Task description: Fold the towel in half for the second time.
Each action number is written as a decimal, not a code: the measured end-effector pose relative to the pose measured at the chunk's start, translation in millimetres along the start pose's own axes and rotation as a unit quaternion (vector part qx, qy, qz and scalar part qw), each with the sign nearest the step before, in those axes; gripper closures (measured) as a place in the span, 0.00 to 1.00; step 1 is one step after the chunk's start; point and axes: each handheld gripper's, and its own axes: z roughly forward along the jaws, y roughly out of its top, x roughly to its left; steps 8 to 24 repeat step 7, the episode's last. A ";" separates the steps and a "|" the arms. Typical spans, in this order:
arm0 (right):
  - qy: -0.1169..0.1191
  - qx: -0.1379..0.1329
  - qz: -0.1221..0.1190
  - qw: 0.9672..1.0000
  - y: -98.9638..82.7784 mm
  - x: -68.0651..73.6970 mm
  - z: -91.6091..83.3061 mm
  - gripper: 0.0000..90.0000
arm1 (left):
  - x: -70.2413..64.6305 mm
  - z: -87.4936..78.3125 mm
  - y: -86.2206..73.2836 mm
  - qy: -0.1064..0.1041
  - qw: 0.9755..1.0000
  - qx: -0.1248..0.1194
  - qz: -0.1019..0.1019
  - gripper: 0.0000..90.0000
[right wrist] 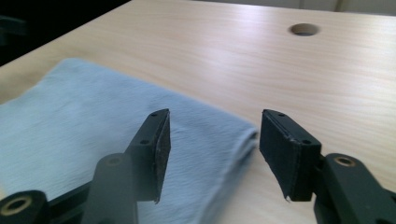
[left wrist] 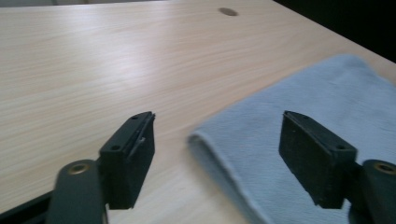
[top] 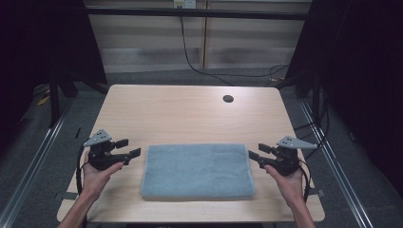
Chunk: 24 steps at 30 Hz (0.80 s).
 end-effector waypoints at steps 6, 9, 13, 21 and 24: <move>-0.034 0.009 0.013 0.999 -12.6 -15.0 2.6 0.39 | 16.2 -6.4 -12.9 0.035 0.999 -0.006 -0.016 0.24; -0.037 0.017 0.012 0.999 -15.6 -16.2 2.8 0.39 | 16.9 -5.7 -16.4 0.041 0.999 -0.002 -0.015 0.21; -0.037 0.017 0.012 0.999 -15.6 -16.2 2.8 0.39 | 16.9 -5.7 -16.4 0.041 0.999 -0.002 -0.015 0.21; -0.037 0.017 0.012 0.999 -15.6 -16.2 2.8 0.39 | 16.9 -5.7 -16.4 0.041 0.999 -0.002 -0.015 0.21; -0.037 0.017 0.012 0.999 -15.6 -16.2 2.8 0.39 | 16.9 -5.7 -16.4 0.041 0.999 -0.002 -0.015 0.21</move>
